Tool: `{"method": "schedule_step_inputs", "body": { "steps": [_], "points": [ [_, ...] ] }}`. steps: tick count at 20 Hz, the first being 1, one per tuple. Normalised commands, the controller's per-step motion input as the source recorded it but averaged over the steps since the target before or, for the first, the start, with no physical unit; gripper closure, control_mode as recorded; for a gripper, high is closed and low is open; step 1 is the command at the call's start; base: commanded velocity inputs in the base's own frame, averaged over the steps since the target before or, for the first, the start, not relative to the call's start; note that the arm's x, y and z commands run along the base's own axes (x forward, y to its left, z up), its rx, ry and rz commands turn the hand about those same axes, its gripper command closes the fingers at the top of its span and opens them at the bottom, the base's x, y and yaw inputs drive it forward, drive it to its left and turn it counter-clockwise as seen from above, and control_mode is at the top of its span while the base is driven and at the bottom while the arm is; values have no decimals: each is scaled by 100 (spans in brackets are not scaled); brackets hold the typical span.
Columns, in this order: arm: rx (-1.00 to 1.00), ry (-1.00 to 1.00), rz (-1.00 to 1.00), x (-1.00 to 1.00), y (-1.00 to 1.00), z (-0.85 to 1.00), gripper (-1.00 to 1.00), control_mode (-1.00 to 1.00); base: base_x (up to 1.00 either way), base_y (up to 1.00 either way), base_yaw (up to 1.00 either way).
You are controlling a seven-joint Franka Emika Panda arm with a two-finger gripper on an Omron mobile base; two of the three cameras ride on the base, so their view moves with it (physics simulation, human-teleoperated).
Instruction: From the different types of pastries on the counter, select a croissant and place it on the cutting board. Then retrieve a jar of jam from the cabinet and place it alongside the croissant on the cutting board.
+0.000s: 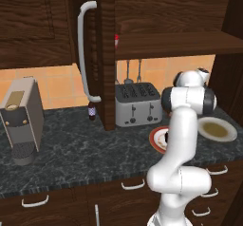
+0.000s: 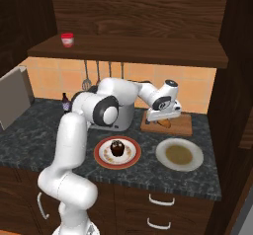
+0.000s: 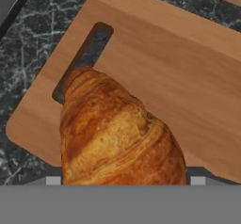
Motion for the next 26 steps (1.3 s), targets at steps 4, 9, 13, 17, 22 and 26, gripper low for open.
{"method": "schedule_step_inputs", "body": {
  "steps": [4, 9, 13, 17, 22, 26],
  "points": [
    [0, 2, 5, 38, 9, -12, 100, -100, 0, 0, 0],
    [0, 0, 3, 12, 14, -41, 100, -100, 0, 0, 0],
    [0, 1, 2, 27, 21, -30, -100, -100, 0, 0, 0],
    [3, 0, 1, 23, 1, -9, -100, -100, 0, 0, 0],
    [0, 0, 0, 0, 0, 2, -100, -100, 0, 0, 0],
    [0, -9, 0, -1, 1, 36, -100, -100, 0, 0, 0]
  ]
}}
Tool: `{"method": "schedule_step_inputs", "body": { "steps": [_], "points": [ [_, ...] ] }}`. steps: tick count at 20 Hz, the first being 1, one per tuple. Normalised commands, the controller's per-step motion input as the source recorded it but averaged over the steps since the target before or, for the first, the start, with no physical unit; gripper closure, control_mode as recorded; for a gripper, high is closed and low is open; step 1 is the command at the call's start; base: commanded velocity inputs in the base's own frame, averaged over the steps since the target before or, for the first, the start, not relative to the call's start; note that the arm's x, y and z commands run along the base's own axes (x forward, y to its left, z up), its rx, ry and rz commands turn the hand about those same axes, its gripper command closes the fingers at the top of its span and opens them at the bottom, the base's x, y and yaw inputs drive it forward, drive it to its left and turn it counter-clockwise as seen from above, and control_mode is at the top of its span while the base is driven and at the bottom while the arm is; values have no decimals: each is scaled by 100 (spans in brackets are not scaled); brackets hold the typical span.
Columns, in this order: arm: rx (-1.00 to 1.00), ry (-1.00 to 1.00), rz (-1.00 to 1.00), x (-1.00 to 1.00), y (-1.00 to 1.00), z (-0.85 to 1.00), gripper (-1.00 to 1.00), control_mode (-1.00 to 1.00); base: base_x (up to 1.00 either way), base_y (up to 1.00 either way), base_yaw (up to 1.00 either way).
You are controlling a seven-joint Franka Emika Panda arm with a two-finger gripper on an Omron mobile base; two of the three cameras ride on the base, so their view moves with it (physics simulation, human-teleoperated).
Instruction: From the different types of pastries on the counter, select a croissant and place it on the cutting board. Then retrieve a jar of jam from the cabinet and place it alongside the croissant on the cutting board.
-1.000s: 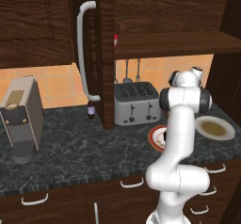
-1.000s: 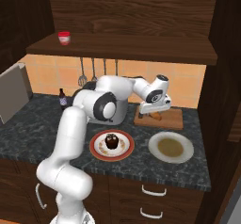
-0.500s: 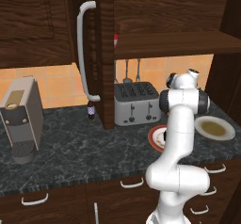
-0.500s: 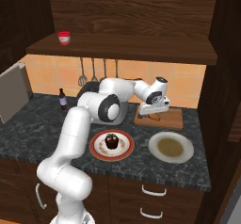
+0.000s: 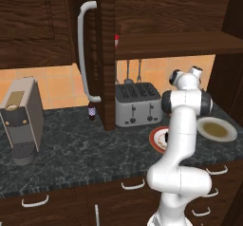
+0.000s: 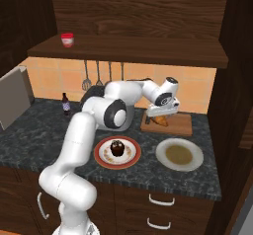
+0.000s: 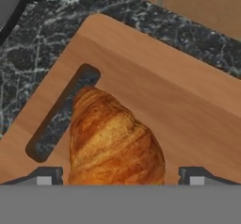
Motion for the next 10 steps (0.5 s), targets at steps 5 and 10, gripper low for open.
{"method": "schedule_step_inputs", "body": {
  "steps": [5, 10],
  "points": [
    [0, -13, 1, -25, 0, 15, -100, -100, 0, 0, 0],
    [0, -24, 2, -99, 11, 1, -100, -100, 0, 0, 0]
  ]
}}
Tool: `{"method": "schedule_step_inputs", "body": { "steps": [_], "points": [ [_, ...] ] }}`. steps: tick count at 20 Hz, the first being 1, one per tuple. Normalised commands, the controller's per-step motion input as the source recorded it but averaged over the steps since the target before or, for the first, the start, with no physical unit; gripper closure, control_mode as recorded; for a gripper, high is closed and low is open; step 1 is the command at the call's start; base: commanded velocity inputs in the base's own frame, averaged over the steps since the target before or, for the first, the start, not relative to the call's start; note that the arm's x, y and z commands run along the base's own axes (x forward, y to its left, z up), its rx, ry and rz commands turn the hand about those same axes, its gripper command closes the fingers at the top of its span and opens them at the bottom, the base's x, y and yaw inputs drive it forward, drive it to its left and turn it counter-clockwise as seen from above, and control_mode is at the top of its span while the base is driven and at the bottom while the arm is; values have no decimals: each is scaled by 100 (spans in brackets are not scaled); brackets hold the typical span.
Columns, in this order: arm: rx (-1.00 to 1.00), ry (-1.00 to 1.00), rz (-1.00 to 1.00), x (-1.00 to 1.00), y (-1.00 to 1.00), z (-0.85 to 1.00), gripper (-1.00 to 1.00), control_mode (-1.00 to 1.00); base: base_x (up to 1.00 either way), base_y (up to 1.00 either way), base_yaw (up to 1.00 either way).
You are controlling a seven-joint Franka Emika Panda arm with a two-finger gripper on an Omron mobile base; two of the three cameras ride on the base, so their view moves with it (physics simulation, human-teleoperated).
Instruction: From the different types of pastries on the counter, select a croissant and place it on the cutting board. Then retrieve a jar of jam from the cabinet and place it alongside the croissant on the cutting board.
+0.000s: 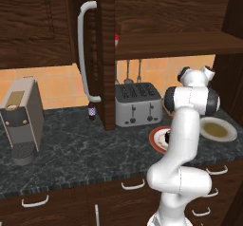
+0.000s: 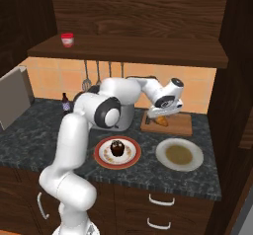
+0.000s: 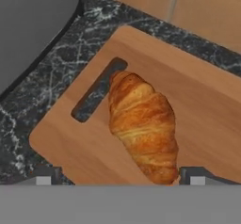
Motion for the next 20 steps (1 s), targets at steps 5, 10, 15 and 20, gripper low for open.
{"method": "schedule_step_inputs", "body": {
  "steps": [5, 10, 15, 20],
  "points": [
    [0, -16, -8, -100, 15, 20, -100, -100, 0, 0, 0],
    [0, -12, -11, -100, 34, 35, -100, -100, 0, 0, 0],
    [0, -13, -12, -75, 37, 71, -100, -100, 0, 0, 0],
    [0, -8, -17, -50, 22, 99, -100, -100, 0, 0, 0]
  ]
}}
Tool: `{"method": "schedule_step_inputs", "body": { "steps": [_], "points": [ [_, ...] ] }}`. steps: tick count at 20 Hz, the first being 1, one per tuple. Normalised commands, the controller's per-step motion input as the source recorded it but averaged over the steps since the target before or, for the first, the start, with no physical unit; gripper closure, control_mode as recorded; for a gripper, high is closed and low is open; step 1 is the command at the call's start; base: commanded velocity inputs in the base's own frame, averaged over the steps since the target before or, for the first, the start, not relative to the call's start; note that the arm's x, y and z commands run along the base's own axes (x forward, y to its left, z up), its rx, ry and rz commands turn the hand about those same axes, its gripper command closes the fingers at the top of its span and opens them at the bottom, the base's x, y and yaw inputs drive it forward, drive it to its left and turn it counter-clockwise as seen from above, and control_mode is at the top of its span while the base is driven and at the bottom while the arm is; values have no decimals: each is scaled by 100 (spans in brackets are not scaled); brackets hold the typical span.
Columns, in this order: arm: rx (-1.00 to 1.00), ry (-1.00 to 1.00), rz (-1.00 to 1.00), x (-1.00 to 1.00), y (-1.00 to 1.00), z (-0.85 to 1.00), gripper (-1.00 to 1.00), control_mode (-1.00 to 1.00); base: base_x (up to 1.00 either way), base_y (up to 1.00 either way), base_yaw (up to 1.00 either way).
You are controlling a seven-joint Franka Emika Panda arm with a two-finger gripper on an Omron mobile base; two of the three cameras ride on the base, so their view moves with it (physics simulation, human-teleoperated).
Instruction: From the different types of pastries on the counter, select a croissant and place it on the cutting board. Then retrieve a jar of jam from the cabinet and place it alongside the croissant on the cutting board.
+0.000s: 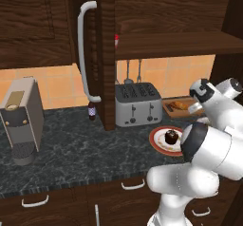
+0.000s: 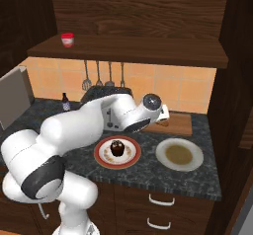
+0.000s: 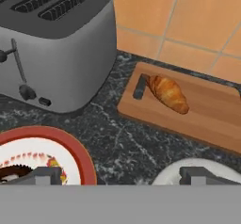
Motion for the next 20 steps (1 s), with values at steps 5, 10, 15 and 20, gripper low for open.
{"method": "schedule_step_inputs", "body": {
  "steps": [5, 10, 15, 20],
  "points": [
    [0, -2, -11, -26, 38, 100, -100, -100, 0, 0, 0],
    [0, -7, -2, -51, 52, 83, -100, -100, 0, 0, 0],
    [1, -12, 0, -70, 83, 62, -100, -100, 0, 0, 0],
    [9, -14, -3, -38, 99, 63, -100, -100, 0, 0, 0]
  ]
}}
